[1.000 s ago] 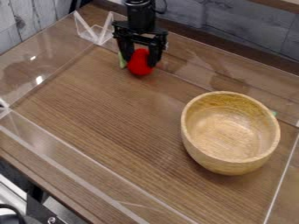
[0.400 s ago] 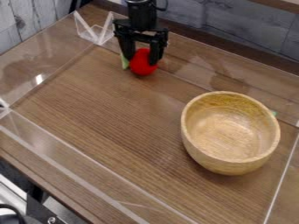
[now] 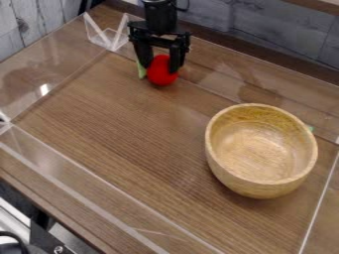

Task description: Move the red fruit to the left

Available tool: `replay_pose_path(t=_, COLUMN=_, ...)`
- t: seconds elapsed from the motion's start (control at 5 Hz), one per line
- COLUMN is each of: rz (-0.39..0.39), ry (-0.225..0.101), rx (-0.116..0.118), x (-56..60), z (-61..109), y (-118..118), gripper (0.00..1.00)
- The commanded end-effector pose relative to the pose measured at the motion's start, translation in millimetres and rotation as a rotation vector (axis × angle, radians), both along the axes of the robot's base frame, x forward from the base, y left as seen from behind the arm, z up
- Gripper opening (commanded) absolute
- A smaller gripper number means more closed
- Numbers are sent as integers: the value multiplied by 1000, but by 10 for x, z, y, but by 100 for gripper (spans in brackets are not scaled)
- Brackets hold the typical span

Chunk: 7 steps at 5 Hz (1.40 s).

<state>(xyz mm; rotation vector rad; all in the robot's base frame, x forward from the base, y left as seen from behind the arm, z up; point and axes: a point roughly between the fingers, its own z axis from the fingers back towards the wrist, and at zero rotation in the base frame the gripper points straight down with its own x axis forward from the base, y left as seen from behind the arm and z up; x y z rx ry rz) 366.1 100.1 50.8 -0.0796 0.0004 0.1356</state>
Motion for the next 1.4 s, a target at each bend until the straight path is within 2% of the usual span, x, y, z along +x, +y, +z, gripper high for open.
replay_pose_path(t=0.0, rz=9, ry=-105, rx=31, x=150, z=339, y=35, gripper=100)
replay_pose_path(t=0.2, rz=14, ry=-99, rx=31, x=137, z=293, y=37, gripper=0)
replay_pose_path(t=0.4, rz=17, ry=-96, rx=30, x=109, z=270, y=48, gripper=0)
replay_pose_path(t=0.8, rz=67, ry=-137, rx=-34, x=14, z=669, y=268, gripper=0)
replay_pose_path(t=1.0, rz=103, ry=-154, rx=-51, x=-46, z=842, y=452, gripper=0)
replay_pose_path(t=1.2, rz=150, ry=-154, rx=-51, x=-159, z=859, y=673, gripper=0)
